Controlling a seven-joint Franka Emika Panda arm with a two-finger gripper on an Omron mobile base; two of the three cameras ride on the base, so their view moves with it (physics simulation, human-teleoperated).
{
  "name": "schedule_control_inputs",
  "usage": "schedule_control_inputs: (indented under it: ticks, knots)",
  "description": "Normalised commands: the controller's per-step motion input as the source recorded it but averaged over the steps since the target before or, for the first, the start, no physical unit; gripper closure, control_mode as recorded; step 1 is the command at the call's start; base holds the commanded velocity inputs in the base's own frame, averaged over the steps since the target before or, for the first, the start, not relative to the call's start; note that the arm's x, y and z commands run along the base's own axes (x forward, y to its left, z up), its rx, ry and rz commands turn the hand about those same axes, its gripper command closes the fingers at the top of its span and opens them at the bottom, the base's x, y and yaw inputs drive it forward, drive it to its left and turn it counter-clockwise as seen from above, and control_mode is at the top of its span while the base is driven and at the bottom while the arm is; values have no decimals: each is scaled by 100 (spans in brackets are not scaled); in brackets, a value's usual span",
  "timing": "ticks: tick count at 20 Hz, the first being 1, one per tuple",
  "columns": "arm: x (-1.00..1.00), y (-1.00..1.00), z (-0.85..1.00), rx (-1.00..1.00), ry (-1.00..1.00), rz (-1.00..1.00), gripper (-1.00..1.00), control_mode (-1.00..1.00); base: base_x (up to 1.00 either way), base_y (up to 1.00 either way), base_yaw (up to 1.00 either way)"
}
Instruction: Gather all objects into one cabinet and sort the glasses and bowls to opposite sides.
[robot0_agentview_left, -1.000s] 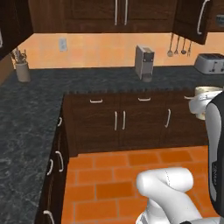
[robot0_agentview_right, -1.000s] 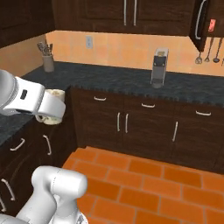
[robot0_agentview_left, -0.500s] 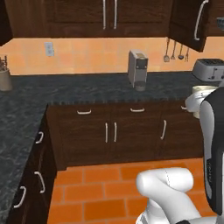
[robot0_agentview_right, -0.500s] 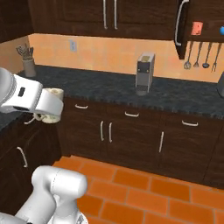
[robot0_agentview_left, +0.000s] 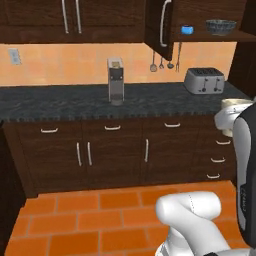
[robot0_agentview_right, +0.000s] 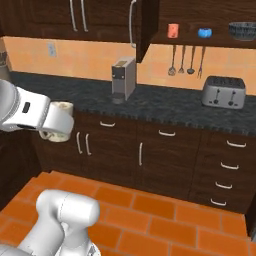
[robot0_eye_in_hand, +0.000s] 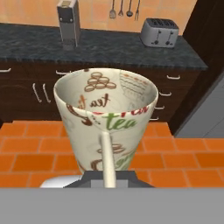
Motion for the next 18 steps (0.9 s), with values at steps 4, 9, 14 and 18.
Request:
schedule_control_inputs:
  ticks: [4, 9, 14, 18]
  knots:
    - [0, 0, 0, 0, 0, 0, 100, 100, 36, -100, 0]
    - [0, 0, 0, 0, 0, 0, 100, 100, 60, -84, 0]
    - [0, 0, 0, 0, 0, 0, 100, 100, 99, -31, 2]
    - [0, 0, 0, 0, 0, 0, 100, 100, 83, -33, 2]
